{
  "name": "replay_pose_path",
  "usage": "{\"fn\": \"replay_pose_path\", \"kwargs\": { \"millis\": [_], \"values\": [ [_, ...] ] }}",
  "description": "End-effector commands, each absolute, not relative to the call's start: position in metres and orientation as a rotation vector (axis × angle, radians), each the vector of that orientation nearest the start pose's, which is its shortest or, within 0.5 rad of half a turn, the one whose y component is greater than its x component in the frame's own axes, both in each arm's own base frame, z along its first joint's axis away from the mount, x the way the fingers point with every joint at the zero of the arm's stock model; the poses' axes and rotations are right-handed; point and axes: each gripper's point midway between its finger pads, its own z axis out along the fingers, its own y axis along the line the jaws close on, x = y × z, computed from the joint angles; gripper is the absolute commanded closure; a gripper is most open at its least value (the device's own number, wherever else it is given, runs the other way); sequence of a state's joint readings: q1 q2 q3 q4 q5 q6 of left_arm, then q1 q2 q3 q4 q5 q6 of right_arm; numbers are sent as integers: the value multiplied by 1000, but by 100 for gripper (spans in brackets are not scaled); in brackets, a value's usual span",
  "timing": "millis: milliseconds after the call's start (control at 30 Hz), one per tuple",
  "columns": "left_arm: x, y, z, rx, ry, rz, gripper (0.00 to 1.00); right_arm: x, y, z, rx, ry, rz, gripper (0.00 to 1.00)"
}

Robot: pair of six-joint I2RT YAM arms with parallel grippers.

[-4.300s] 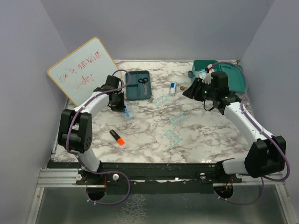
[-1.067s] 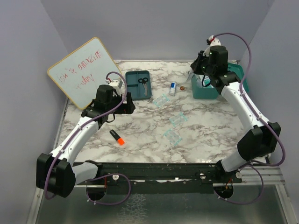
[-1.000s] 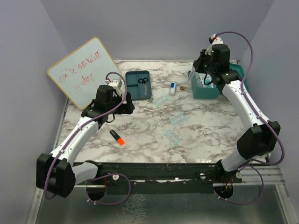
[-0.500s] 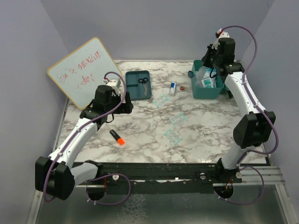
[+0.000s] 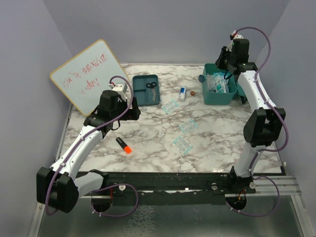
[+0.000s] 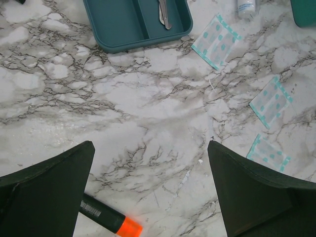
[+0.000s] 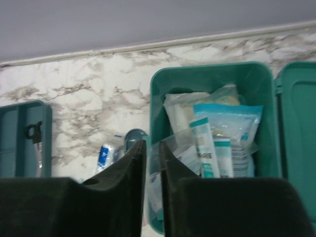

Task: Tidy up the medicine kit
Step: Place the medical item at the medicine box.

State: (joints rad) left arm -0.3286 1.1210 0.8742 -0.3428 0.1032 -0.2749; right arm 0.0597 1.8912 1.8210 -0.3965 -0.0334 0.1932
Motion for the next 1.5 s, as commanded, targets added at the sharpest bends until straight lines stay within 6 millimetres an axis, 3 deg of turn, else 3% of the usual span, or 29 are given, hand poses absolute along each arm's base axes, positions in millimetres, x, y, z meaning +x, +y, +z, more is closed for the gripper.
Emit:
{"fn": "replay_pose_path", "kwargs": {
  "millis": [0,167,367,467,633,800,933,1000,1233,1467],
  "values": [
    [309,-133,177,124,2195,-427,1,533,76,241,73,2112,381,73],
    [309,-135,175,130,2201,-438,1,524,77,222,67,2153,382,57],
    [309,-135,176,127,2200,-440,1,519,84,192,26,2222,409,49],
    [309,-135,175,128,2200,-438,1,522,81,188,28,2235,373,50],
    [309,-134,176,128,2197,-434,1,525,67,191,70,2226,283,66],
    [309,-134,176,128,2197,-435,1,525,74,184,55,2252,319,56],
    [309,-135,176,129,2198,-436,1,526,74,174,64,2271,323,55],
    [309,-134,175,128,2198,-435,1,528,71,173,75,2271,300,59],
    [309,-134,175,127,2198,-433,1,535,56,199,105,2210,205,97],
    [309,-134,175,126,2199,-434,1,556,41,233,131,2096,117,100]
  ]
}}
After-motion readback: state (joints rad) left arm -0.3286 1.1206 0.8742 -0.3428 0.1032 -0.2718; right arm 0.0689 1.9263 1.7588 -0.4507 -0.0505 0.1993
